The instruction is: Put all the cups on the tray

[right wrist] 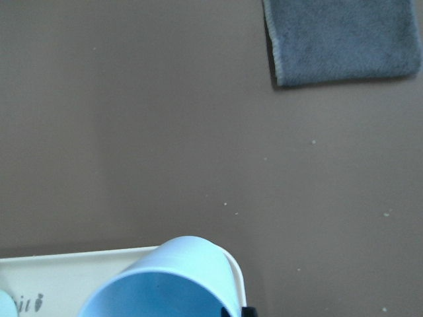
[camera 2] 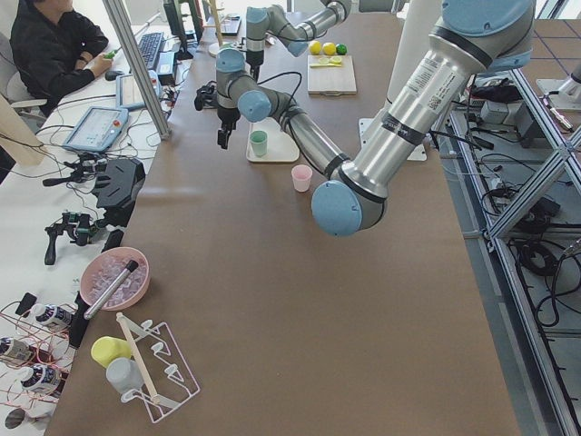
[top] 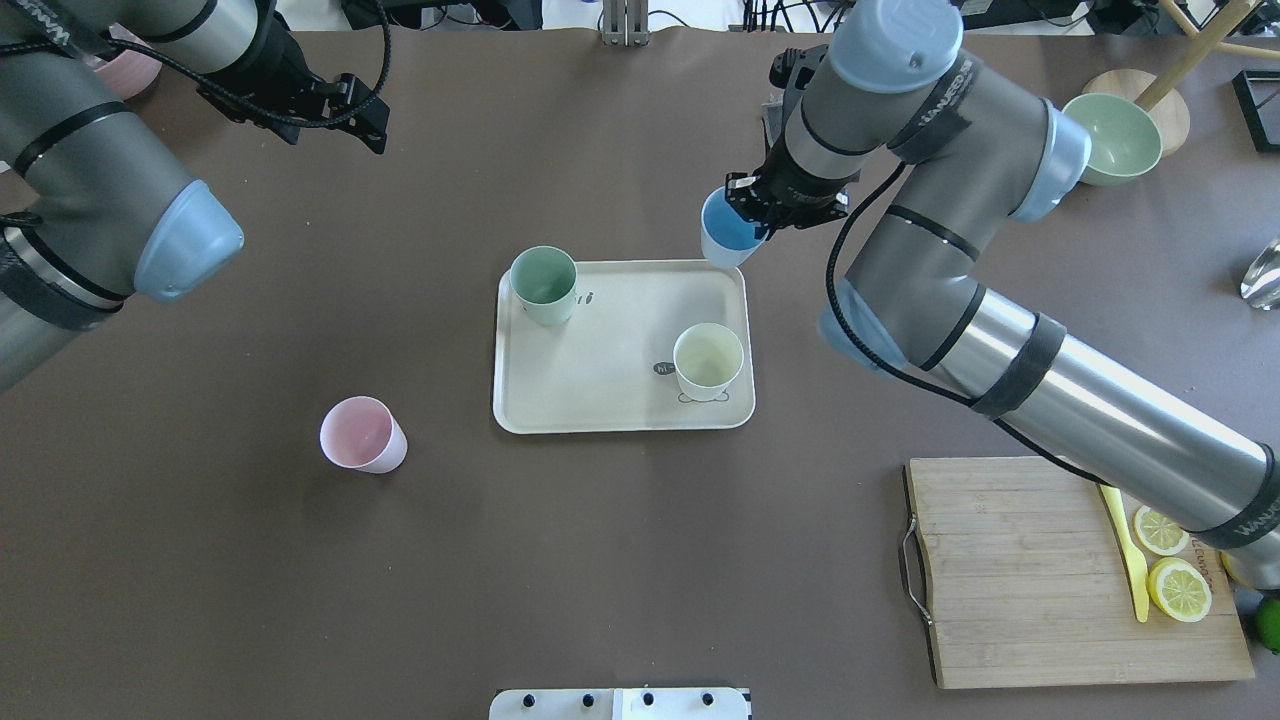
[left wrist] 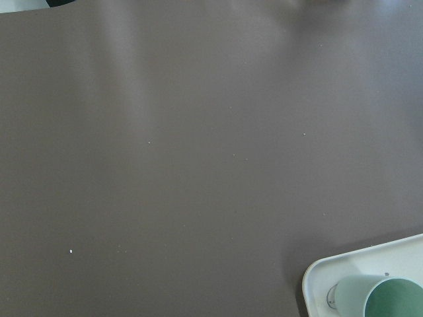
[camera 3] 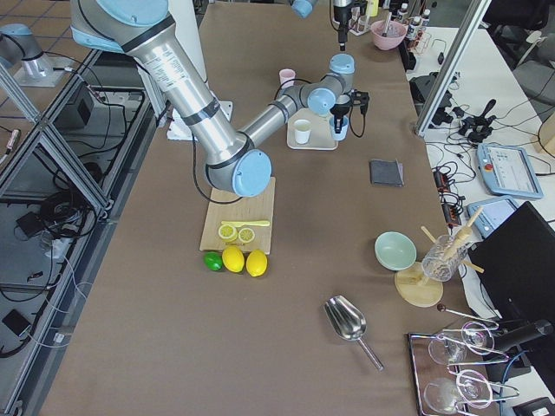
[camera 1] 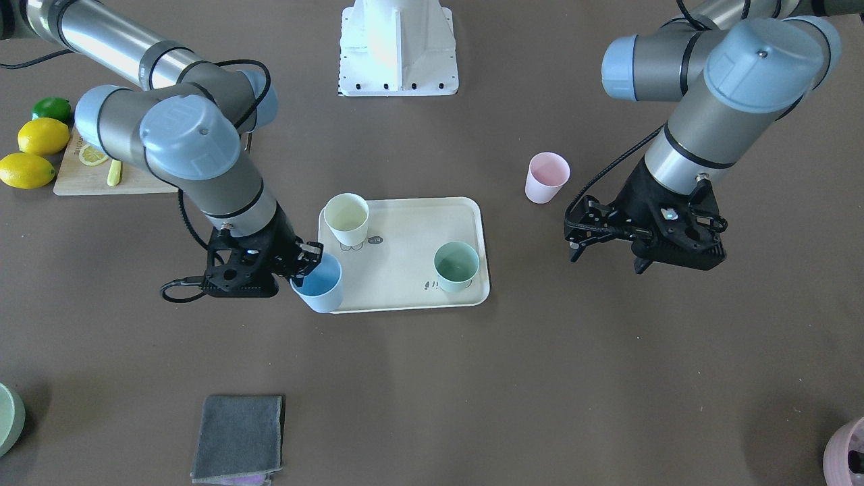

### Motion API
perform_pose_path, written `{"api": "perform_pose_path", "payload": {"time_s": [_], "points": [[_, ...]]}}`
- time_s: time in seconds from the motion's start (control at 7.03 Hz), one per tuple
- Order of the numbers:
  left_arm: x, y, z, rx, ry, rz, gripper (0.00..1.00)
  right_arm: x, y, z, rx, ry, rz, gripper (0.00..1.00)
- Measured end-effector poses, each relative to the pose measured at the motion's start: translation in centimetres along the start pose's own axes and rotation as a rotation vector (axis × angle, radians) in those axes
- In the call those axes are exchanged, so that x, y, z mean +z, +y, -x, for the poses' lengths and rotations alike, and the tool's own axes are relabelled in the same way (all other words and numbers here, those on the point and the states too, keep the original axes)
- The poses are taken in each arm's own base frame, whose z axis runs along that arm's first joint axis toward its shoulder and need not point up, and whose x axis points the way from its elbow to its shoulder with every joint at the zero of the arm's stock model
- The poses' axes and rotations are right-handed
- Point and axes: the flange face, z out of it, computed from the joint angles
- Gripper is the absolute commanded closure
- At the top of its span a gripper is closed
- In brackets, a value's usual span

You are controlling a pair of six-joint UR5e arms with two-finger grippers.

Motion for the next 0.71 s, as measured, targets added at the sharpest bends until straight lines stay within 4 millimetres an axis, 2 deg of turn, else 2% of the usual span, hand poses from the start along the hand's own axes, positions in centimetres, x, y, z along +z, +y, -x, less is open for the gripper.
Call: {"api": "perform_pose_path", "payload": {"time_s": [0.14,0.28,0.57,0.71], "points": [[-0.2,0.1,0.5,-0.003,-0.003,-0.002,0.03,1.2,1.7,1.9,-0.008,0.007,-0.003,1.0],[-0.3,0.1,1.0,-0.008,-0.005,-0.003,0.03,2.4,2.6,3.0,-0.014,0.018,-0.002,1.0],[-0.8,0.0,1.9,-0.018,-0.009,-0.01,0.03,4.2,2.4,3.9,-0.018,0.042,0.006,1.0],[-0.9,-0.1,2.2,-0.021,-0.011,-0.012,0.03,4.4,2.3,4.2,-0.021,0.046,0.007,0.52]]}}
